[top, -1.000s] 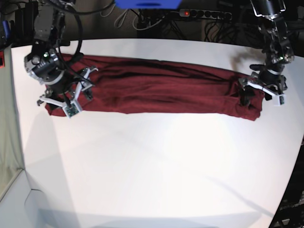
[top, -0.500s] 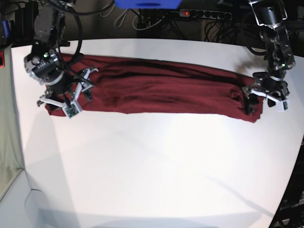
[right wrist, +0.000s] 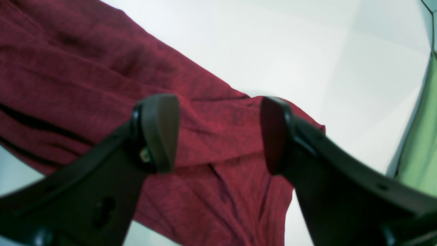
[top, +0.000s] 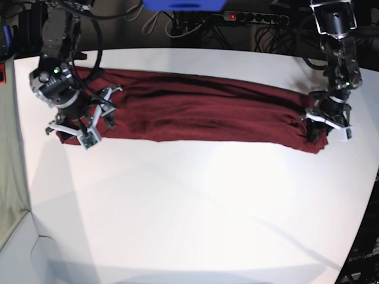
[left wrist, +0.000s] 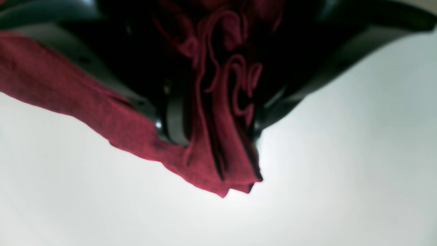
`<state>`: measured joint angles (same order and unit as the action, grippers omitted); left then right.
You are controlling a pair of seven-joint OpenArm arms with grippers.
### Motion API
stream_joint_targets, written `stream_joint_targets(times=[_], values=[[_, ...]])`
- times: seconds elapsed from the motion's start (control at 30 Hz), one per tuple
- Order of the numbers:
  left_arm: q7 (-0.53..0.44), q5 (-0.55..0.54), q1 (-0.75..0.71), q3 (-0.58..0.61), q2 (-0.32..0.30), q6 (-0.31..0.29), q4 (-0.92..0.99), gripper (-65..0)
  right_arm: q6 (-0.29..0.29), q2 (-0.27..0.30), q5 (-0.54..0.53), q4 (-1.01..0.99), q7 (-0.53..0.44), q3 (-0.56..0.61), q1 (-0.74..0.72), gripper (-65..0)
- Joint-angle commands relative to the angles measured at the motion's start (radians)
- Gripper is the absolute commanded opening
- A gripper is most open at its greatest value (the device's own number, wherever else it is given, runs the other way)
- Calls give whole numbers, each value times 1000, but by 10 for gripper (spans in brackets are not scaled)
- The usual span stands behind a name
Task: Layout the t-shirt on the table in an organized manner, then fold the t-shirt properly
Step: 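Hold both strip ends with both grippers, straightening the strip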
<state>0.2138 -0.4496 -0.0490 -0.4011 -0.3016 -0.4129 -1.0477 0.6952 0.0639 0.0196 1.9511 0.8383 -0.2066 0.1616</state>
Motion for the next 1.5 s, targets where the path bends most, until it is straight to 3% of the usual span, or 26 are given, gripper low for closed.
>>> stream_joint_targets(times=[0.0, 0.07, 0.13, 0.17, 0.33, 0.73, 0.9, 1.2, 1.47], values=[[109, 41, -10, 8, 3, 7, 14, -448, 3, 6, -11, 15, -23, -1, -10, -268], [109, 38, -13, -2, 3, 7, 8, -508, 3, 7, -11, 15, -23, -1, -10, -268], [109, 30, -13, -6, 0, 15, 7, -624, 3, 7, -11, 15, -23, -1, -10, -268], [109, 30, -13, -25, 0, 15, 7, -650, 3, 7, -11, 15, -23, -1, -10, -268], [117, 39, -10, -152, 6, 12, 7, -650, 3, 7, -11, 15, -23, -1, -10, -268], [121, 31, -41, -160, 8, 15, -145, -649, 3, -36, -11, -35, -24, 29, 13, -269], [204, 30, -65, -160, 15, 16, -263, -649, 3, -32, -11, -81, -52, 35, 20, -269], [341, 61, -121, -243, 163, 18, -561, -649, 3, -8, -8, -80, -78, 34, 11, -269], [356, 300, -193, -101, 359, 18, -785, -649, 3, -6, -8, -75, -75, -18, -18, -269]])
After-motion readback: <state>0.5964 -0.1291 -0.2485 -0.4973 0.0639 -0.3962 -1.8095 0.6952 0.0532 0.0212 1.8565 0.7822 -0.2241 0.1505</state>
